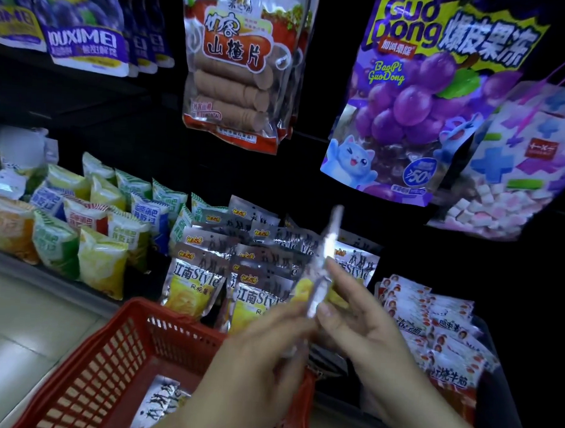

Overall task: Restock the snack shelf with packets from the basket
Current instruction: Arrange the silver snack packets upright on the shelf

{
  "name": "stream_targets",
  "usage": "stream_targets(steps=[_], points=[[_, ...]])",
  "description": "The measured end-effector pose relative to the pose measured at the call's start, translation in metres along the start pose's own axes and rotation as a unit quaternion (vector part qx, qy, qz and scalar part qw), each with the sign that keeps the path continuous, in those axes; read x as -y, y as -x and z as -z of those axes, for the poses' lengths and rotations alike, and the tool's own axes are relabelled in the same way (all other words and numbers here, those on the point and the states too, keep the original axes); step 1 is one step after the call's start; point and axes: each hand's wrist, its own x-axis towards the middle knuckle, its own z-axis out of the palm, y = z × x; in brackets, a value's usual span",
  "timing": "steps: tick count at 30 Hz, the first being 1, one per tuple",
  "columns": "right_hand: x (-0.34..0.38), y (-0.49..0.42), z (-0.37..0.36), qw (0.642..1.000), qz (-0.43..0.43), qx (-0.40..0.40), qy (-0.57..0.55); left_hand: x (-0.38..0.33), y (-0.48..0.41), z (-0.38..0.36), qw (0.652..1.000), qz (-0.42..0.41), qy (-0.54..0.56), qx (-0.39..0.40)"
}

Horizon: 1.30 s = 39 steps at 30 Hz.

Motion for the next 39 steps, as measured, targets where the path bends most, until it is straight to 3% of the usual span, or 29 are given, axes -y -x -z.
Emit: stream_targets(steps=[3,5,10,13,17,33,39], points=[[-0.003,-0.003,0.0,1.0,-0.004,-0.028,0.006,-0.008,0.003,-0.006,0.987,-0.08,-0.051,0.129],[-0.005,-0.005,0.005,0.996,0.005,-0.066,0.052,-0.012,0.003,-0.003,0.986,-0.039,0.013,0.16],[0.001,-0.004,0.017,0.997,-0.028,-0.062,0.036,0.006,-0.009,0.013,0.99,0.114,0.033,-0.076],[0.003,0.0,0.018,0.999,-0.041,-0.011,0.014,0.007,-0.02,0.024,0.942,0.252,0.214,-0.052],[0.004,0.0,0.012,0.997,-0.06,-0.043,-0.003,0.005,-0.024,0.028,0.902,0.306,0.292,-0.087],[-0.004,0.002,0.007,0.988,0.013,-0.129,0.081,0.007,-0.022,0.02,0.923,0.279,0.24,-0.111],[-0.005,0.002,0.012,0.991,0.008,-0.108,0.083,0.011,-0.017,0.016,0.925,0.288,0.23,-0.095]])
